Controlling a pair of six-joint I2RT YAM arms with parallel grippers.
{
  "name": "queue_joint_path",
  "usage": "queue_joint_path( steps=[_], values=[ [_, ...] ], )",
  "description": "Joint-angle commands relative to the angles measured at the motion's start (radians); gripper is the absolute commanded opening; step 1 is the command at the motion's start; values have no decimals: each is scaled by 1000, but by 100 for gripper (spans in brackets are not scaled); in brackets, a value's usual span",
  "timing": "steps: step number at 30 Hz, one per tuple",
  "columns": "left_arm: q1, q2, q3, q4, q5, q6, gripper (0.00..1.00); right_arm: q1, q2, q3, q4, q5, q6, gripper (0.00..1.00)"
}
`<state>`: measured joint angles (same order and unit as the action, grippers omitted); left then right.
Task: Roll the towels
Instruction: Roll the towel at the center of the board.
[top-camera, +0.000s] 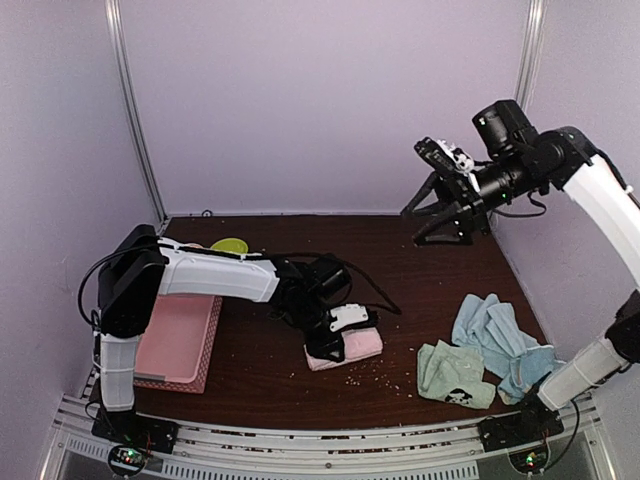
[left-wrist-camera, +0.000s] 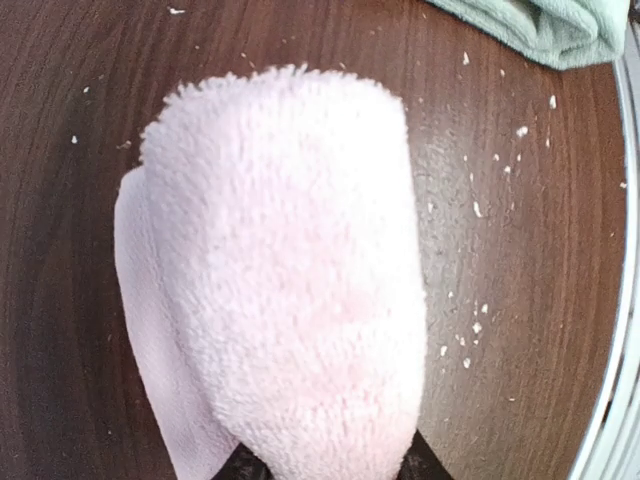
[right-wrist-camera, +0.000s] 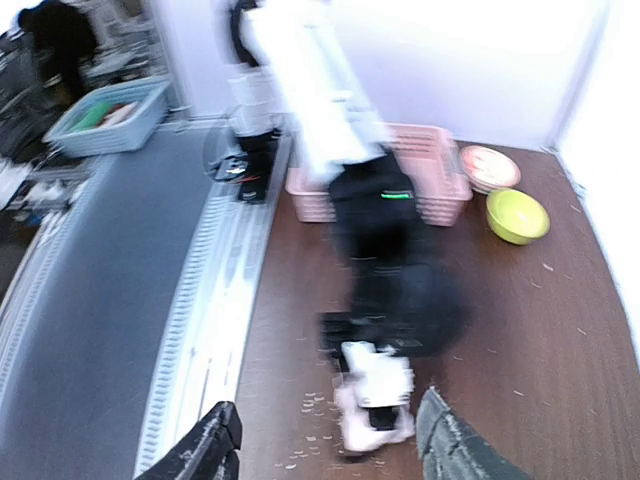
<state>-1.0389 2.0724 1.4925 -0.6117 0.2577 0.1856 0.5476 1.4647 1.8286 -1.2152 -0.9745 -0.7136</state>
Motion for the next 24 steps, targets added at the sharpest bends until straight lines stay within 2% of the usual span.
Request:
queue_joint_path(
  steps=[1,7,12,16,19,24],
  values=[
    [54,96,56,-80,200,-48,32,60,-125,-273,24,-117,-132,62],
    [104,158,123,-117,313,-55,33,217,-175,-485,121,199,-109,54],
    [115,182,158,-125,330,-54,33,375,-189,-673,380,576,-49,47],
    [125,199,174,-141,366,-60,34,470,-143,-772,505,778,-83,49],
    [126,213,189,-164,374,-60,34,510,-117,-854,665,895,-85,51],
    [134,213,185,-177,383,-59,33,533,-65,-973,899,1027,-146,60]
  ],
)
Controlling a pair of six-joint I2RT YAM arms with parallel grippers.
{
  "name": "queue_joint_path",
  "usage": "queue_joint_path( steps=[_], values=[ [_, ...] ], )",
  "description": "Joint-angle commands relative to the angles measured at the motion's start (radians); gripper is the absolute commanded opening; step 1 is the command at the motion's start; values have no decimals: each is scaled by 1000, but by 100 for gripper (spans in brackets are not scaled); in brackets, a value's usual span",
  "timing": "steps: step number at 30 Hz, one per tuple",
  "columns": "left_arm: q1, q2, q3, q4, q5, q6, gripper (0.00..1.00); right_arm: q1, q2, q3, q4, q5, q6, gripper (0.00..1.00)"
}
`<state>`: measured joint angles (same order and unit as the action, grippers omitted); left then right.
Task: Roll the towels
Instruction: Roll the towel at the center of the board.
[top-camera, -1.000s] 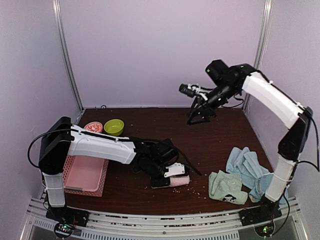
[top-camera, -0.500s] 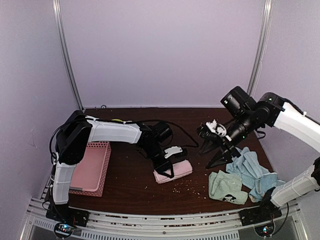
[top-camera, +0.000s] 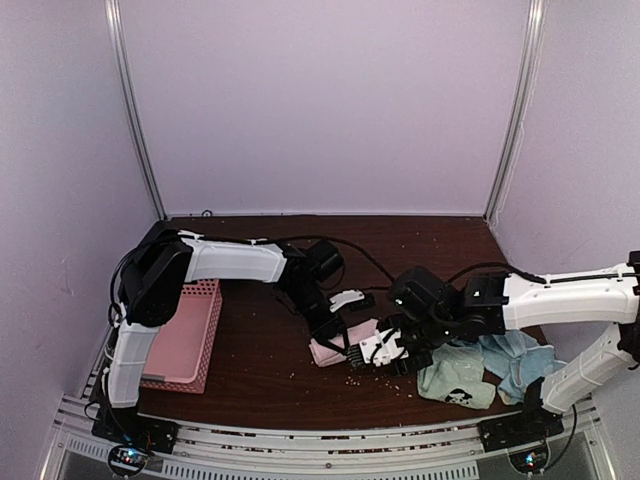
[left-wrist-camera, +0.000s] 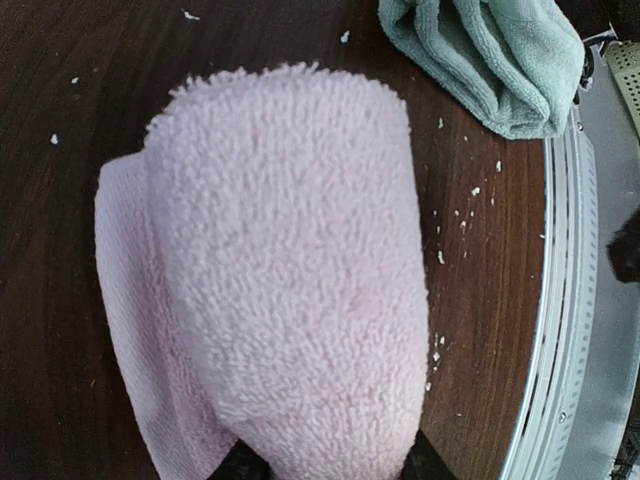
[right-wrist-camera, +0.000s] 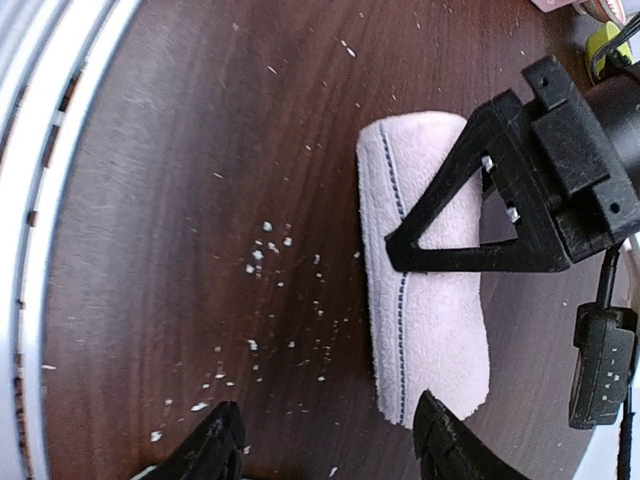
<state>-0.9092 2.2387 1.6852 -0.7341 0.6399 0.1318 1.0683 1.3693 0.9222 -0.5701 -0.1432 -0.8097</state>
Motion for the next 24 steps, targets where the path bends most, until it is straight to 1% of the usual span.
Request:
queue_joint_path(
  steps=[1,5,9,12,16,17,18,21,22,24],
  values=[
    [7,49,-9,-54,3,-3,34,12,48,-85,296,217,-58,61],
    [10,56,-10,-53,19,2,34,12,117,-148,444,276,-92,62],
    [10,65,-1,-66,29,15,34,15,171,-219,634,335,-133,63],
    [10,68,7,-73,26,22,34,15,221,-240,709,371,-165,63],
    [11,68,2,-79,26,33,33,14,266,-243,753,397,-183,60],
    [12,68,-1,-80,28,36,33,14,269,-238,747,391,-187,58],
    [12,69,-3,-83,30,39,33,14,275,-228,734,384,-187,53],
    [25,67,-6,-88,35,45,33,13,292,-181,647,347,-181,34],
    [29,60,-6,-90,31,46,35,13,298,-165,615,340,-179,29],
    [38,37,-11,-91,-3,45,38,15,309,-136,552,330,-178,22]
  ],
)
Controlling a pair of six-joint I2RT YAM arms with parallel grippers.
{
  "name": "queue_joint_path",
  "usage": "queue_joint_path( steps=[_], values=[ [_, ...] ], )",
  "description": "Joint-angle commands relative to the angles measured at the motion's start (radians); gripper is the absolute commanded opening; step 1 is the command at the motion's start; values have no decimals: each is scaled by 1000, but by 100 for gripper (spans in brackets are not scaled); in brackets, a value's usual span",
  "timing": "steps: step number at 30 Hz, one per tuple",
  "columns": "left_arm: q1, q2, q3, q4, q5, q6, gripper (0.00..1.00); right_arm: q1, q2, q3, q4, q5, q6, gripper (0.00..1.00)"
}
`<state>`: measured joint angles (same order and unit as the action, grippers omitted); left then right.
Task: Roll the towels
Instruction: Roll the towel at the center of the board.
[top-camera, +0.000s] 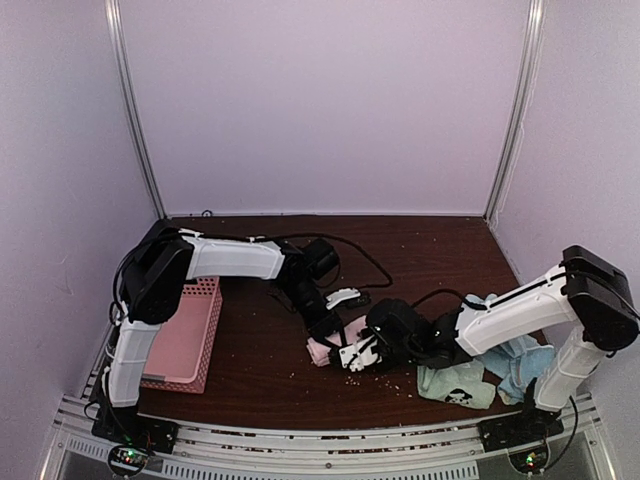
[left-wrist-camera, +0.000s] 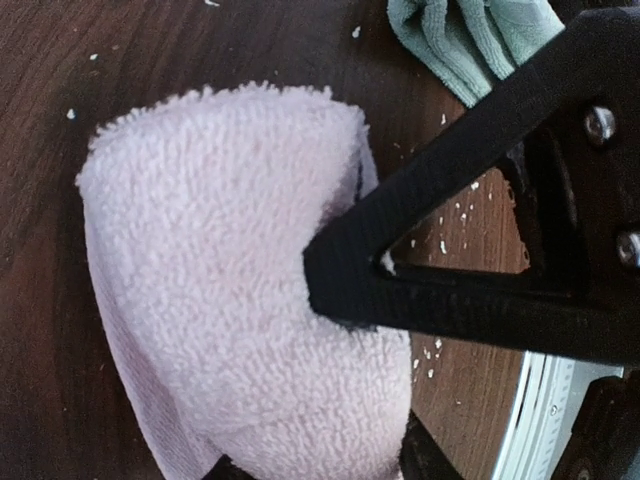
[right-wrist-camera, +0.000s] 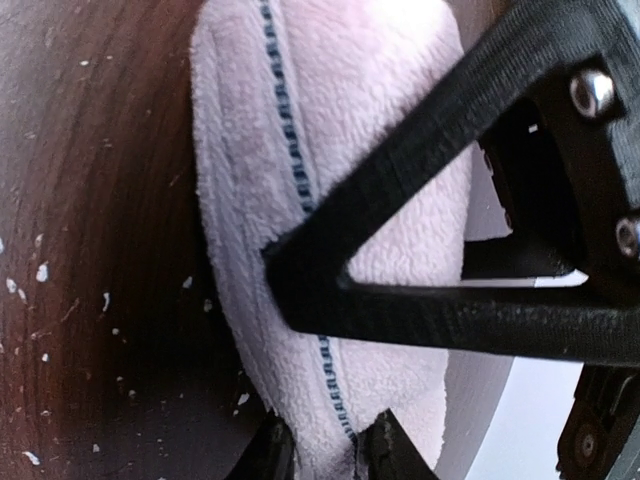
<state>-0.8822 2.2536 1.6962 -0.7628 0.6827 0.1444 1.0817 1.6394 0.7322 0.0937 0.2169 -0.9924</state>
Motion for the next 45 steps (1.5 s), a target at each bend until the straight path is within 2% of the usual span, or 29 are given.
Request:
queue_joint_path(
  steps=[1,5,11,15,19,23,26,29,33,36,42,45],
  values=[
    [14,-2,-32,-56,-67,28,41,1,44,70,-145,-37,8,19],
    [22,-142,-110,10,-159,14,51,2,49,145,-305,-87,58,13],
    [23,-344,-255,98,-247,-2,62,2,51,252,-529,-170,147,11],
    [23,-450,-338,133,-340,-26,64,2,57,289,-594,-198,187,10],
    [23,-555,-390,153,-466,-75,64,1,114,383,-728,-252,222,10],
    [12,-744,-495,265,-604,-115,64,-17,178,478,-819,-323,230,9],
    [-14,-875,-591,341,-661,-103,65,-44,231,552,-883,-391,253,10],
    [-63,-951,-642,359,-749,-72,70,-78,289,641,-956,-473,271,9],
    [-161,-998,-632,358,-852,-15,68,-128,402,780,-1078,-556,282,9],
    [-261,-997,-593,347,-849,34,64,-169,518,905,-1158,-594,298,9],
    [-346,-809,-483,236,-787,40,58,-196,626,1022,-1218,-620,317,10],
    [-381,-704,-475,214,-829,49,58,-203,648,1052,-1241,-653,309,10]
  ],
)
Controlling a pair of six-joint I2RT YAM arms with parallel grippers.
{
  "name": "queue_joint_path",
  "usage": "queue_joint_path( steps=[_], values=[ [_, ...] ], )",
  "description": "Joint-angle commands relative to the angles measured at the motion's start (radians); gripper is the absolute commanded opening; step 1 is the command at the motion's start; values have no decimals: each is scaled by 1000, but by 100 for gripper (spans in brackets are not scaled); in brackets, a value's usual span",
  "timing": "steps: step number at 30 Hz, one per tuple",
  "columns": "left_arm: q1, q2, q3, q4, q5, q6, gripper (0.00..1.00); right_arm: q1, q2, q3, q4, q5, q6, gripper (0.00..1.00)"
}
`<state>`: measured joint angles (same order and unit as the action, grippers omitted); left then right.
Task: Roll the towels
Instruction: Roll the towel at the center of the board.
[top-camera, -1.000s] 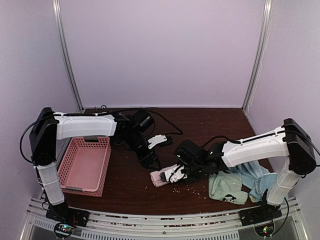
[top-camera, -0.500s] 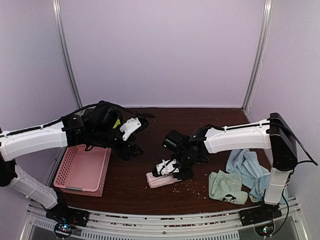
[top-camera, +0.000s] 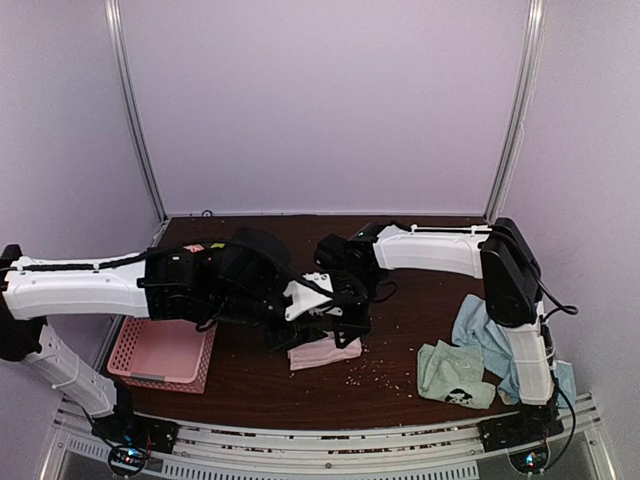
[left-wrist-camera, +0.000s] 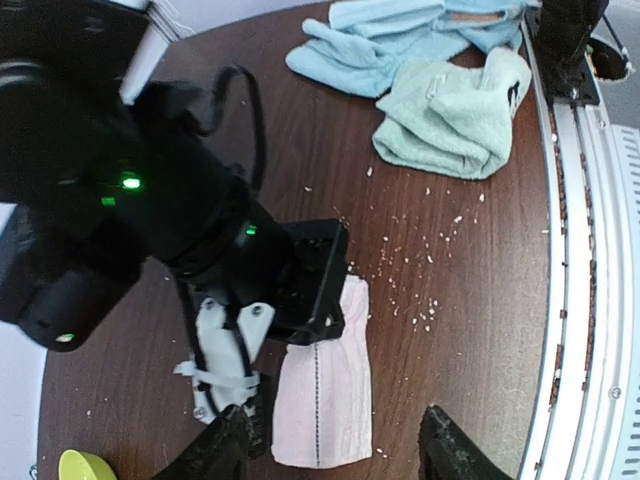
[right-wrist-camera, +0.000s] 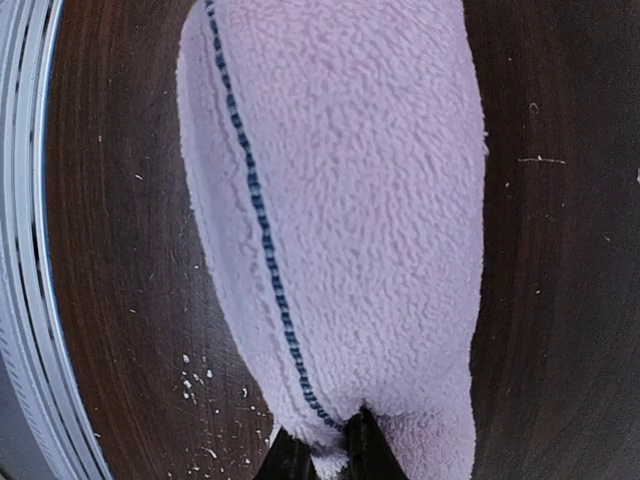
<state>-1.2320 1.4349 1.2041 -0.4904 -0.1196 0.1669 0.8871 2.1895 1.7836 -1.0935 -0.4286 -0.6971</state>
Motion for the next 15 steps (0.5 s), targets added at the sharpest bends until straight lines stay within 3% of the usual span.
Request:
queue_joint_path(
  steps=[1,15],
  values=[
    [-45,142,16,-59,-53,34,58,-10,104,10,-63,-16,12,10],
    [-60,368,4,69,-335,88,69,-20,134,51,-91,-37,7,11]
  ],
)
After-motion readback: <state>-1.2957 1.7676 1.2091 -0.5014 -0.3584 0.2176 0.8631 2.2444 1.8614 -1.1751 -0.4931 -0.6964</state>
